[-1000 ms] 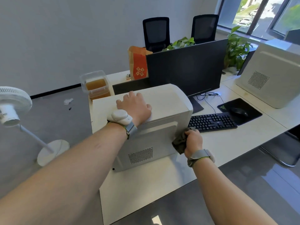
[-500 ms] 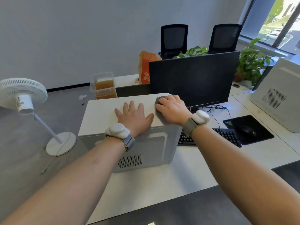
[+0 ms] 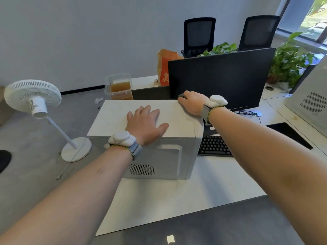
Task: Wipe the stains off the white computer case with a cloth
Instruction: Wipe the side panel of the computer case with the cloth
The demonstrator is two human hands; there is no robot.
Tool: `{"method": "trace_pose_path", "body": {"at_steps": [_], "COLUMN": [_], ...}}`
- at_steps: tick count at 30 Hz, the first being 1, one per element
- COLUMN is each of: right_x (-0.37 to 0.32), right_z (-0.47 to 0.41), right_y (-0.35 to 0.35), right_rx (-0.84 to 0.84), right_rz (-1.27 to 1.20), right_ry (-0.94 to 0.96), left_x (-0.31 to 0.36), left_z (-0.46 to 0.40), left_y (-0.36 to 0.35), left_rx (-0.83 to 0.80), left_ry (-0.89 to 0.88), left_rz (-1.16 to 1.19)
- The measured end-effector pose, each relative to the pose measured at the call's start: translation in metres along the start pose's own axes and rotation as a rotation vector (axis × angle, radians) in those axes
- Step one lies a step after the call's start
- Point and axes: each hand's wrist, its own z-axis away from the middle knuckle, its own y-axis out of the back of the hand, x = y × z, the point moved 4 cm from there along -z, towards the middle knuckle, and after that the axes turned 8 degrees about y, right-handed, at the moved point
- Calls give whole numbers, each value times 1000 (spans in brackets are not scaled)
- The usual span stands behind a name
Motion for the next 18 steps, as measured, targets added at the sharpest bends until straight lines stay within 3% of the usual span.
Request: {"method": "trace_pose_path", "body": {"at_steps": [6, 11, 18], "right_x": [-4, -16, -44], "right_z": [41, 82, 131], "right_y": [-10, -17, -28], "right_rx": [21, 69, 114], "right_rz": [-39, -47, -66], "right_ry": [-47, -143, -264], "left_x": [-27, -41, -66], "left_z": [-10, -11, -14], "left_y": [9, 9, 11], "left_rx": [-37, -8, 55], "left_ry": [-138, -314, -259], "left_rz": [172, 6, -182]}}
